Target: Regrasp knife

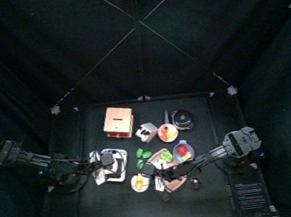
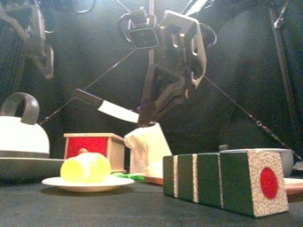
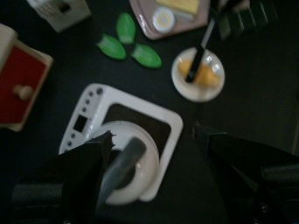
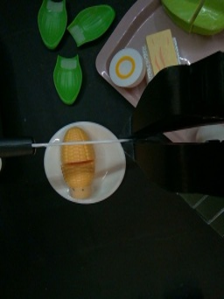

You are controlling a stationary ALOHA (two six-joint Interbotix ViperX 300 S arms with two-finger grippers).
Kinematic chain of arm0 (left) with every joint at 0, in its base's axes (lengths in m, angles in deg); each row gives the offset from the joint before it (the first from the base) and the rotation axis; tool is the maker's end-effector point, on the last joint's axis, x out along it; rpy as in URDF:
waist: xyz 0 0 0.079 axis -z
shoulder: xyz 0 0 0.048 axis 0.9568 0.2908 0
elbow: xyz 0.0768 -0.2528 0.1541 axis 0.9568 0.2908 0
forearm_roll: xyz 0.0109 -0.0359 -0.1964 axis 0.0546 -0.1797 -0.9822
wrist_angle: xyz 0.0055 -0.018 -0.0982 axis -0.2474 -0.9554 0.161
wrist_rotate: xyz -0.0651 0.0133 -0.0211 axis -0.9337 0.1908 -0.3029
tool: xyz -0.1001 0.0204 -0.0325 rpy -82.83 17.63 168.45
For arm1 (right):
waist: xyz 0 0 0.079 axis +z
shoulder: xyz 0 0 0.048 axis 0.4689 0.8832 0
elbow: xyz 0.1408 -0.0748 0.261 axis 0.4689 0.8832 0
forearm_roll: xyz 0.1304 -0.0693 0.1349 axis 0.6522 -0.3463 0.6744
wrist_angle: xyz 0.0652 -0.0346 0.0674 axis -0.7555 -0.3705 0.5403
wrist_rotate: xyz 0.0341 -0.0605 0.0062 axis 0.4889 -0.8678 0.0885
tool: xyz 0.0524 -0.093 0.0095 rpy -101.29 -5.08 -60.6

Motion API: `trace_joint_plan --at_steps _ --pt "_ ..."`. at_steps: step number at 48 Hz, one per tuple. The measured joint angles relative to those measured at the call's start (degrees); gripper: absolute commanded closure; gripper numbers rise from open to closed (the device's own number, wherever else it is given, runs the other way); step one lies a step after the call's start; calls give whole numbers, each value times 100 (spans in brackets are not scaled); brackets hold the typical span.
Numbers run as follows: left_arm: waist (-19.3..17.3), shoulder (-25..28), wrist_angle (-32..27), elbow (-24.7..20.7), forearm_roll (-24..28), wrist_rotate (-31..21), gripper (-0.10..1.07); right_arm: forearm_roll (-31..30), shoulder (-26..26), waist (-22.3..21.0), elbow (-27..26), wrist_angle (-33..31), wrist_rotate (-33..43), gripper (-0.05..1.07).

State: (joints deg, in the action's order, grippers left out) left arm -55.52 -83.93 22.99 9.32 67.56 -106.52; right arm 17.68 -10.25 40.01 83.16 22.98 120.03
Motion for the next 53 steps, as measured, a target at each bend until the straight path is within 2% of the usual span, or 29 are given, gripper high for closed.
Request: trace_joint_plan --at_steps 3,5,8,9,10,15,19,25,36,45,53 --pt "-88 18 343 26 -88 694 -6 -9 0 0 -9 0 0 91" --pt "-132 9 650 114 -105 967 -6 -18 0 0 -9 0 0 91" --pt "-290 0 1424 352 -114 1354 -6 -35 0 0 -9 18 0 91" --pt "-316 0 1556 387 -114 1380 -6 -35 0 0 -9 26 0 91" --pt "-422 0 2004 501 -123 1441 -6 -35 0 0 0 26 0 91" --pt "-756 -70 3305 870 -123 1538 -6 -35 0 0 0 44 0 91" --pt "-932 -132 4069 1222 -123 1538 -6 -70 -26 0 0 62 0 91" --pt "-949 -141 5001 1775 -158 1521 -6 -211 -53 0 -9 237 0 91" --pt "-949 -141 6021 2461 -360 1521 -6 -352 -53 18 -18 378 -9 91" --pt "-949 -123 6223 2707 -510 1512 -6 -378 -44 18 -18 387 -9 91" --pt "-809 -53 6363 2786 -650 1521 -6 -378 -53 26 -18 387 0 91"
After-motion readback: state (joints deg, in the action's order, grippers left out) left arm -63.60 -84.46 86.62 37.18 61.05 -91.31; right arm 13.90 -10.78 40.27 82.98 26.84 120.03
